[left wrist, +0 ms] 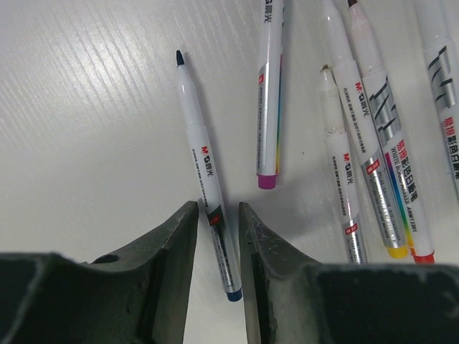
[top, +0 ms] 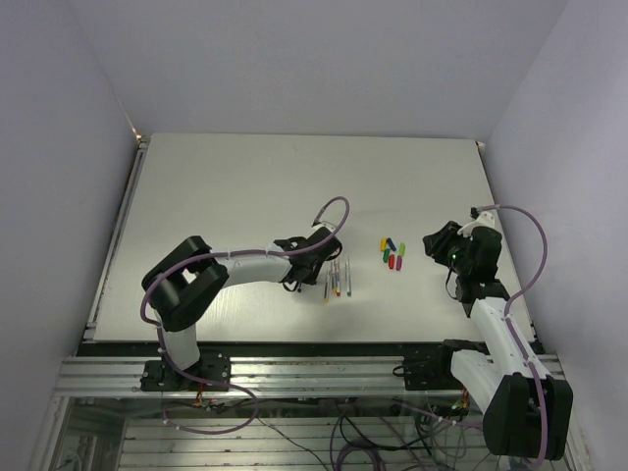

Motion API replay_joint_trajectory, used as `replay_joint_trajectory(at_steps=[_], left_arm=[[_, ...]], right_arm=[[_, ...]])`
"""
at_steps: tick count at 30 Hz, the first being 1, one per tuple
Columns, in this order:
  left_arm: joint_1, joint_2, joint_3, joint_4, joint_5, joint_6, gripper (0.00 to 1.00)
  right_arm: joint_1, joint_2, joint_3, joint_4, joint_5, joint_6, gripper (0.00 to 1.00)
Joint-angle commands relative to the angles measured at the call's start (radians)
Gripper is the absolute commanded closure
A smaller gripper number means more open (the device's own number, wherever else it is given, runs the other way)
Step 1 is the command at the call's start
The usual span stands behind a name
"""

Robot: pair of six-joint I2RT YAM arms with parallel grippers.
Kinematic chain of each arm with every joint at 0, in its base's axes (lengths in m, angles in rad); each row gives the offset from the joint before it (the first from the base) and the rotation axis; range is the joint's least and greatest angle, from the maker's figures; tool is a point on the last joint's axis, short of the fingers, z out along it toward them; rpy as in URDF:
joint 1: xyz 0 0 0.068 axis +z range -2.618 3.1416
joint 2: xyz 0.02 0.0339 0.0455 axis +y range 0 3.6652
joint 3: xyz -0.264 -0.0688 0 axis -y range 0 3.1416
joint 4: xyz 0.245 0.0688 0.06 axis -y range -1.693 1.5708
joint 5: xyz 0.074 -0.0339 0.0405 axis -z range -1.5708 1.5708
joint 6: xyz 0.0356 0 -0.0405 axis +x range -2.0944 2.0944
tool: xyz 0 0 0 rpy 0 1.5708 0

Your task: Insert the pens into the pen caps

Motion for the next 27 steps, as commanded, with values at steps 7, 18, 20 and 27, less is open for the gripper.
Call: replay_joint_trajectory(at_steps=[7,18,20,27], left_arm=[[0.008,0.066,-0.034,-0.18,0.012,-0.007,0.6],[0.052,0.096,-0.04,-0.157,0.079,-0.009,0.53],[0.064,0.104,-0.041,-0.154,0.093,-0.01,0.56],[0.075,0.12,-0.032,-0.161,0.093,-0.001,0.67]], right_arm=[[0.005,0.012,0.019,0.001,-0.006,-0.001,0.66],[0.005,0.023,0.022,-0.005,-0.009,-0.003,0.66],[0.005,0.024,0.021,-0.004,-0.009,-0.003,0.66],[0.005,0.029,0.022,-0.008,-0.011,0.001,0.66]])
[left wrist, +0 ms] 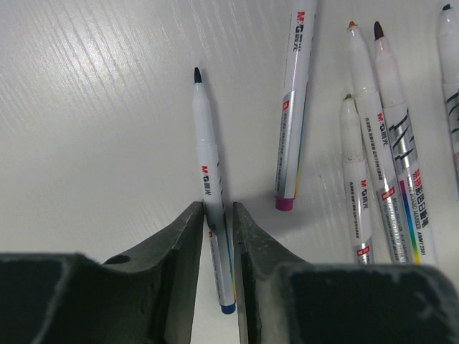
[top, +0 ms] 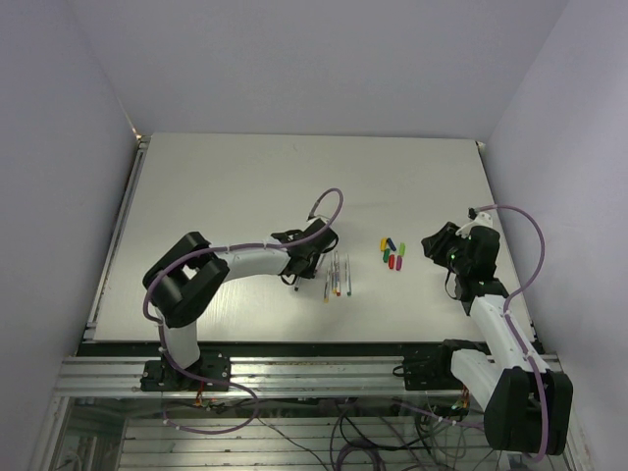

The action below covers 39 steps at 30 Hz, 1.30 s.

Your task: Insert the pens into the pen caps

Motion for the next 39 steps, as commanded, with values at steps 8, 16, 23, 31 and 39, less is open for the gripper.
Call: replay_joint_trajectory(at_steps=[8,16,23,31,39], left_arm=[[0.019,0.105,-0.067,-0.157,0.083,0.015,0.91],[0.033,0.086,-0.062,-0.143,0.08,0.012,0.93],[0.081,-0.021,-0.059,-0.071,0.08,0.014,0.93],[0.11,-0.101,-0.024,-0.019,0.065,0.043,0.93],[0.167,-0.175,-0.019,0.081,0.194,0.024,0.93]], right_arm=[[0.005,0.006,0.025,-0.006,-0.007,0.002,0.66],[0.005,0.023,0.041,-0.009,0.016,0.005,0.69],[0.061,0.059,0.078,-0.017,0.077,-0.039,0.8],[0.259,0.218,0.165,-0.042,0.215,-0.087,0.77],[0.277,0.397,0.23,-0.053,0.187,-0.104,0.7]])
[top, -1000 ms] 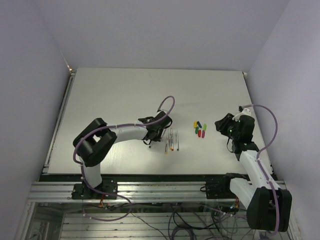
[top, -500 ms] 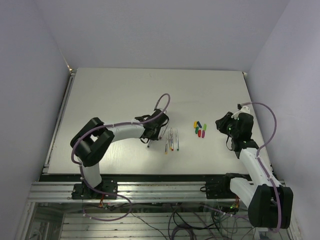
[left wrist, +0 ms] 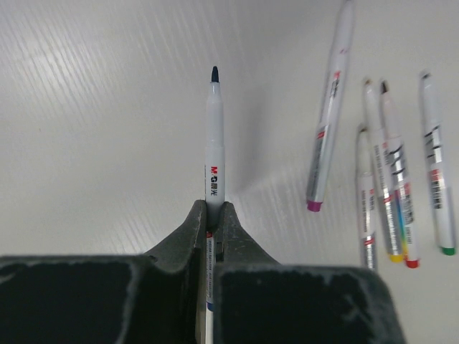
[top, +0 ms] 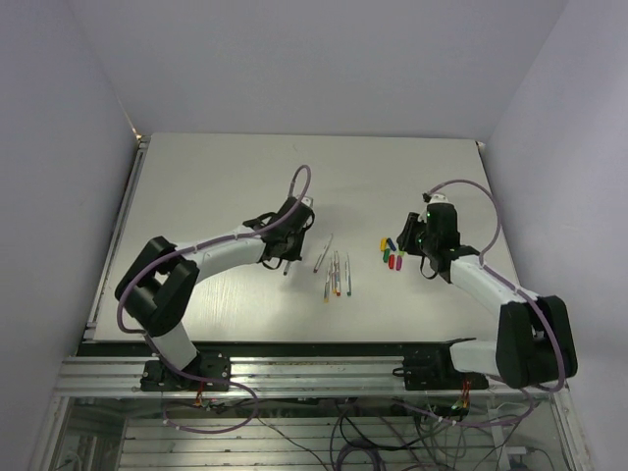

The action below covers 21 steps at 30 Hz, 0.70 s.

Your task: Insert the pens into the pen caps

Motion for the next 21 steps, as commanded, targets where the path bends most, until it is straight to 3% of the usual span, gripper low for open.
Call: replay_joint_trajectory(at_steps=[1,21], left_arm=[[0.036,-0.052,0.005,0.094,0.12,-0.007,0.93],[0.108,-0.103,-0.053,0.371,0.391,-0.032,0.93]], right_arm=[[0.011,0.078,0.045,-0.016,0.014,-0.023,0.69],[0.044,0.298,0.173,-0.029,0.083,-0.07,0.68]])
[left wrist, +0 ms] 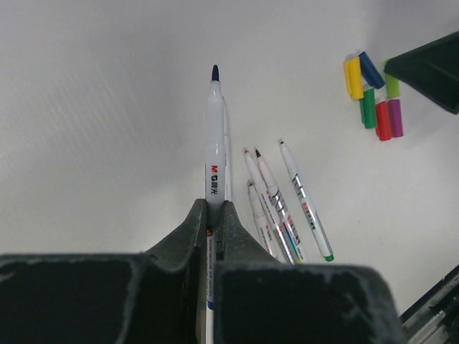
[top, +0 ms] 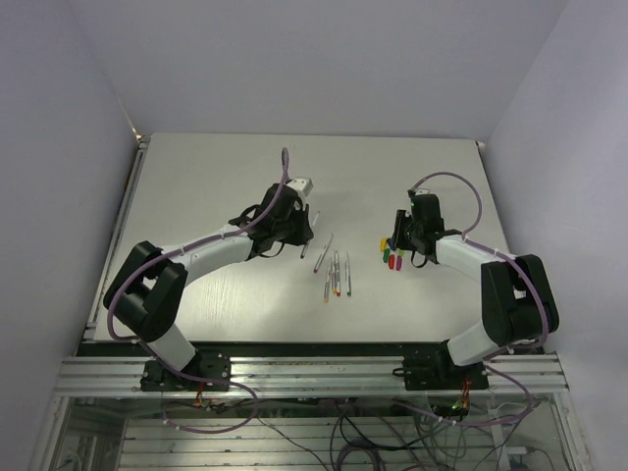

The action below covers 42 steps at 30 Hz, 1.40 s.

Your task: Insert the pens into the pen caps

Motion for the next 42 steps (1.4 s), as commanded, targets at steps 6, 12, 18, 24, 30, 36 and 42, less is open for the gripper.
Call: replay_joint_trajectory(at_steps=[6,12,18,24,30,36,42], left_arm=[[0.051,-0.009,-0.03,0.13,0.192,-0.05,0.93],[0.052,-0.012,-0.01,0.072,0.154,-0.021,0.93],[0.054,-0.029,-0.006,0.048,0.13,-0.008,0.93],[0.053,-0.032,-0.009,0.047,0.126,-0.008,0.93],[0.055,-0.027,-0.006,0.042,0.13,-0.009,0.93],[0.055,-0.028,-0.004,0.031,0.125,-0.004,0.93],[0.056,-0.03,-0.008,0.028,0.114,-0.002,0.93]], right_arm=[[0.026,0.061,0.056,-0.006,0.047,-0.031,0.68],[0.04,0.082,0.064,-0.007,0.046,-0.031,0.68],[0.051,0.115,0.075,-0.013,0.051,-0.028,0.68],[0.061,0.137,0.081,-0.025,0.07,-0.029,0.68],[0.065,0.153,0.082,-0.031,0.088,-0.028,0.69],[0.069,0.176,0.089,-0.05,0.109,-0.02,0.7],[0.074,0.196,0.083,-0.072,0.116,-0.005,0.77]])
